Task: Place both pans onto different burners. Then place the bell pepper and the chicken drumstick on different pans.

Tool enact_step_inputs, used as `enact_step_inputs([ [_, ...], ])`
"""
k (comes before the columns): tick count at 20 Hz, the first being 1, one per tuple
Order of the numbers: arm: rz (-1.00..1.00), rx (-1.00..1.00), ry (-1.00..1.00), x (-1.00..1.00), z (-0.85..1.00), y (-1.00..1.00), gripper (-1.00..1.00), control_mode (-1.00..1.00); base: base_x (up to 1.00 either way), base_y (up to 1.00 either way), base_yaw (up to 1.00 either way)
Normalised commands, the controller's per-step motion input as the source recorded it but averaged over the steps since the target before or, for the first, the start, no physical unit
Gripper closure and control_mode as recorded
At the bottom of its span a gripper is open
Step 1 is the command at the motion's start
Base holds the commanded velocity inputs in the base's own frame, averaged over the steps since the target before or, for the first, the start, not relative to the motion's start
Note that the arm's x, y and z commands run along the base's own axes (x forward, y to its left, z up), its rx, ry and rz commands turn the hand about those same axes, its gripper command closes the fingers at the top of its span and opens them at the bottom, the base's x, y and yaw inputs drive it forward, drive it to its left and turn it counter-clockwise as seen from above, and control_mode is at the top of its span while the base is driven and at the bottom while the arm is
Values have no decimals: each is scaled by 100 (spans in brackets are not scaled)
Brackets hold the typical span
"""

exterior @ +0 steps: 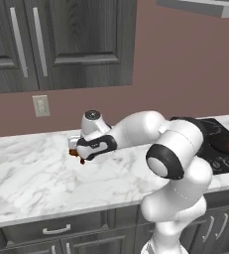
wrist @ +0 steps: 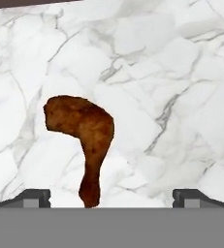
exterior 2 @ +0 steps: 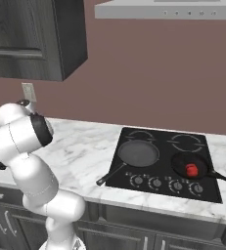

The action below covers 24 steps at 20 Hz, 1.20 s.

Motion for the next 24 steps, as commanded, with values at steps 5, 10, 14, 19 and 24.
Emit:
enact_step_inputs([
  [5,0,0,0,28,-23,8,-100,-100,0,0,0],
  [10,0,0,0,15,-17,18,-100,-100,0,0,0],
  [14,0,0,0,12,-11,11,-100,-100,0,0,0],
  [19,0,0,0,7,-12,3,-100,-100,0,0,0],
  [24,0,0,0,6,-9,0,-100,-100,0,0,0],
])
